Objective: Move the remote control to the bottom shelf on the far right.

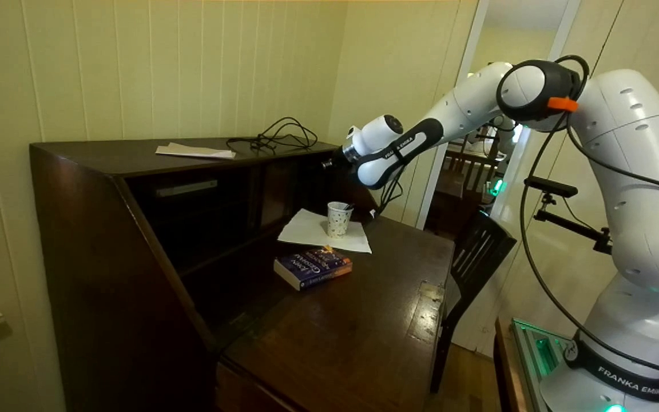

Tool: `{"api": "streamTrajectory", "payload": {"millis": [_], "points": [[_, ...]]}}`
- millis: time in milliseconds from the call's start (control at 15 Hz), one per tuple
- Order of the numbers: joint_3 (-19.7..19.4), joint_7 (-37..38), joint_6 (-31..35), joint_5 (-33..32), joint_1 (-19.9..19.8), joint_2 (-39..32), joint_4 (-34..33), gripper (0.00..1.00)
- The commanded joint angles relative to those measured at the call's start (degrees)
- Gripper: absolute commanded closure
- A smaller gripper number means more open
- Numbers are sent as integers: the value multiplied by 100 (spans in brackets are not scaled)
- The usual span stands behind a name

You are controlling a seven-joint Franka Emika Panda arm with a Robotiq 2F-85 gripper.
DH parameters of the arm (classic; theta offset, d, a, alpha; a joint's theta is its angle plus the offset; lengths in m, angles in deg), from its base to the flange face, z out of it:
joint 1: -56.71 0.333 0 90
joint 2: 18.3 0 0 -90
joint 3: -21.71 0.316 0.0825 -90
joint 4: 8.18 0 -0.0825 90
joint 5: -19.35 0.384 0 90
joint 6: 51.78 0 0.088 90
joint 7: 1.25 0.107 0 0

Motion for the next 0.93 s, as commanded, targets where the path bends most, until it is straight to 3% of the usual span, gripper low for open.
{"api": "streamTrajectory", "payload": {"millis": [0, 267, 400, 467, 533, 733, 867], "points": [[807, -503, -466, -62, -585, -523, -809, 63], [922, -828, -955, -25, -625, -910, -1433, 63], [696, -820, -975, -69, -427, -1110, -1774, 63], [261, -1302, -807, 661, -39, -1127, -1833, 63], [100, -1342, -714, 726, 91, -1237, -1980, 63], [-243, -1649, -548, 1052, 416, -1515, -2292, 63], [-172, -1469, -586, 748, 401, -1726, -2542, 63]]}}
